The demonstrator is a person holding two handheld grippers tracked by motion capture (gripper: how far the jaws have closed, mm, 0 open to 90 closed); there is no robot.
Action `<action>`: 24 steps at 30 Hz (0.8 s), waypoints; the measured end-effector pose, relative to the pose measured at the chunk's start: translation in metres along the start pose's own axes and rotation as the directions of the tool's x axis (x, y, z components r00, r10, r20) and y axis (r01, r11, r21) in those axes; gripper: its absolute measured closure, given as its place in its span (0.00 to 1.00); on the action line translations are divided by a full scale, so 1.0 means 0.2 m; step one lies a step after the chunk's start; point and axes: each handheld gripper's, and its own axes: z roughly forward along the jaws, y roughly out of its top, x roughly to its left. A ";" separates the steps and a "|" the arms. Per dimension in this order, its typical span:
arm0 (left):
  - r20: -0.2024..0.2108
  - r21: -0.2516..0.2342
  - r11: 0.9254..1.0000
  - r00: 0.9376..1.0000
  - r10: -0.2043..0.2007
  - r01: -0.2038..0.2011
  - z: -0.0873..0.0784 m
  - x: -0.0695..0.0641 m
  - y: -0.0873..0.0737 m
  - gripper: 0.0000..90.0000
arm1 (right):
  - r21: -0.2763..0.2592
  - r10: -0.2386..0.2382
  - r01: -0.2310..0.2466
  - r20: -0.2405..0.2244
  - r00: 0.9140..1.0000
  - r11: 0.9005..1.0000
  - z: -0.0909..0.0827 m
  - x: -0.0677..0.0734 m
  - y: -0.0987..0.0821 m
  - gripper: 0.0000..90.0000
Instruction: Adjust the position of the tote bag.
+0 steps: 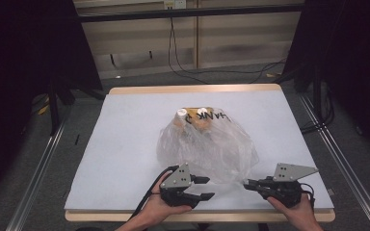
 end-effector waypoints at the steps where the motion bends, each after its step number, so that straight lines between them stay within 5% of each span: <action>1: 0.001 -0.001 1.000 1.000 0.015 -0.015 0.00 0.00 0.01 0.58 | -0.008 0.011 -0.011 0.002 1.000 1.000 -0.01 -0.01 0.00 0.99; 7: 0.019 -0.042 0.998 0.998 0.055 -0.054 0.05 -0.01 0.09 0.63 | -0.019 0.055 -0.055 0.041 0.998 0.998 -0.03 -0.06 -0.02 1.00; 12: -0.038 0.018 0.996 0.996 0.084 -0.084 0.19 0.02 0.10 0.58 | -0.020 0.066 -0.065 0.044 0.997 0.998 -0.03 -0.06 -0.02 1.00; 24: -0.089 0.135 0.991 0.995 0.033 -0.021 0.35 0.19 0.01 0.60 | 0.001 0.073 -0.073 0.056 0.996 0.997 -0.01 -0.07 -0.03 1.00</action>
